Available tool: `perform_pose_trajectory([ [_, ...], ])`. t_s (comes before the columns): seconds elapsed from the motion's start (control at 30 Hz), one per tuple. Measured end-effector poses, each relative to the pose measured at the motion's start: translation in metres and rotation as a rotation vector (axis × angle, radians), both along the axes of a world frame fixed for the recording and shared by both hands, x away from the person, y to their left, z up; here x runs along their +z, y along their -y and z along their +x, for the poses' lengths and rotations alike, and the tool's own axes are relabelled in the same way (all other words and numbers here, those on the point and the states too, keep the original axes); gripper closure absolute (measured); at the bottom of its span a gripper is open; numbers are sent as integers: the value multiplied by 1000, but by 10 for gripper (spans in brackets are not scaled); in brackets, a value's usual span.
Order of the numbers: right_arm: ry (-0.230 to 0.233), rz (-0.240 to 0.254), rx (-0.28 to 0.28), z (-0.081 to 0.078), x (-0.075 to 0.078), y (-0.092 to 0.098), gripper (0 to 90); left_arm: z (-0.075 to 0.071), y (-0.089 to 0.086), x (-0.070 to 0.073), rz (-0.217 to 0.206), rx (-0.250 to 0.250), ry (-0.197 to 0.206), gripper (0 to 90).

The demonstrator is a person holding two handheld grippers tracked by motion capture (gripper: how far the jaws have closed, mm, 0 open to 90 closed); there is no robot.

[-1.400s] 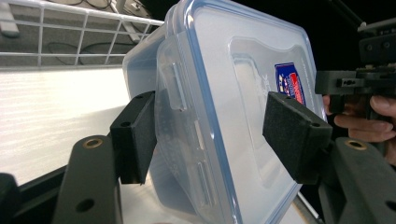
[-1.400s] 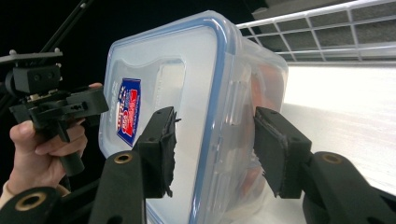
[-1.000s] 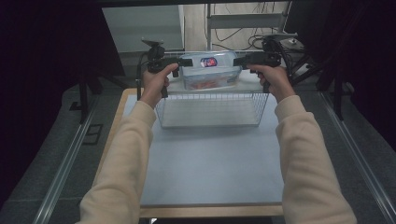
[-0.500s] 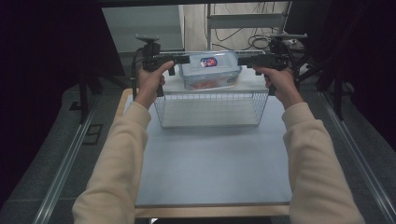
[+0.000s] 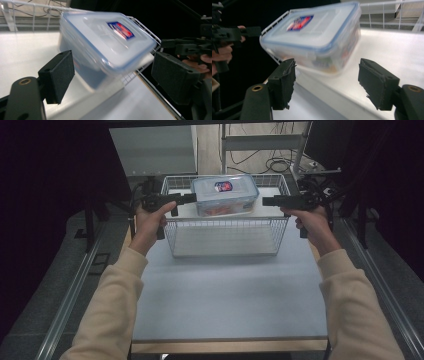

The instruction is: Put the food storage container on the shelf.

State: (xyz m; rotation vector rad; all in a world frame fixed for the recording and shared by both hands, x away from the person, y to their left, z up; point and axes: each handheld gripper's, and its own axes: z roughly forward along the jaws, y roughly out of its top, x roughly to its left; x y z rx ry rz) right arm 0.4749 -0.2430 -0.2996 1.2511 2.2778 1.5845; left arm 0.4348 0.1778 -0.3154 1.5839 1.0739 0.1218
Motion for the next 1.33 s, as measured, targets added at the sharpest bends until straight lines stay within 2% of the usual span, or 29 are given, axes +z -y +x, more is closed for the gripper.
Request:
perform_pose_trajectory([
  [0.07, 7, -16, 8, -8, -4, 3, 287, -12, 0, -5, 16, -5, 15, 180],
  [0.1, 23, -29, 14, -20, -9, 6, 283, -19, 0, -8, 18, -13, 17, 180],
  [0.13, 23, -29, 14, -20, -9, 6, 283, -23, -1, -11, 17, -17, 20, 180],
  [0.17, 31, -36, 24, -29, -15, 8, 277, -36, -1, -17, 30, -24, 26, 180],
  [0.2, 34, -38, 32, -35, -18, 9, 271, -42, -2, -21, 29, -31, 30, 180],
  [0.23, 34, -38, 32, -35, -18, 9, 271, -42, -2, -21, 29, -31, 30, 180],
  [0.27, 51, -49, 42, -47, -25, 12, 264, -55, -2, -30, 39, -44, 37, 180],
  [0.3, 58, -57, 46, -52, -28, 14, 260, -62, -2, -35, 49, -47, 41, 180],
  [0.33, 58, -57, 46, -52, -28, 14, 260, -62, -2, -35, 49, -47, 41, 181],
  [0.4, 74, -73, 64, -70, -41, 18, 250, -73, -1, -46, 65, -60, 36, 196],
  [0.47, 79, -74, 73, -75, -46, 19, 248, -85, -1, -57, 97, -72, 34, 211],
  [0.5, 80, -66, 92, -86, -58, 21, 246, -91, -1, -63, 112, -70, 35, 217],
  [0.6, 76, -66, 113, -99, -77, 25, 239, -104, 0, -83, 122, -87, 15, 216],
  [0.67, 65, -69, 119, -105, -89, 28, 236, -115, 0, -102, 130, -93, 6, 217],
  [0.7, 61, -72, 123, -110, -97, 29, 235, -118, 1, -108, 132, -101, -1, 216],
  [0.73, 61, -72, 123, -110, -97, 29, 235, -118, 1, -108, 132, -101, -1, 216],
  [0.8, 52, -79, 127, -117, -110, 30, 234, -123, 3, -118, 141, -108, -17, 217],
  [0.83, 43, -89, 132, -122, -122, 30, 233, -125, 4, -123, 142, -109, -21, 218],
  [0.87, 43, -89, 132, -122, -122, 30, 233, -126, 5, -128, 141, -110, -28, 218],
  [0.9, 34, -86, 136, -127, -132, 29, 234, -127, 6, -133, 144, -116, -44, 219],
  [0.93, 34, -86, 136, -127, -132, 29, 234, -127, 8, -136, 149, -124, -59, 219],
  [0.97, 33, -70, 146, -131, -141, 28, 235, -128, 9, -140, 155, -117, -66, 223],
  [1.03, 31, -65, 147, -132, -143, 27, 235, -129, 9, -141, 163, -116, -66, 224],
  [1.07, 20, -82, 158, -132, -146, 24, 225, -129, 10, -140, 165, -113, -63, 224],
  [1.1, 25, -97, 163, -132, -147, 22, 221, -129, 10, -140, 167, -112, -59, 225],
  [1.17, 44, -97, 159, -133, -147, 20, 223, -128, 11, -140, 166, -113, -58, 226],
  [1.33, 46, -105, 165, -131, -150, 16, 192, -126, 7, -144, 158, -106, -70, 224],
])
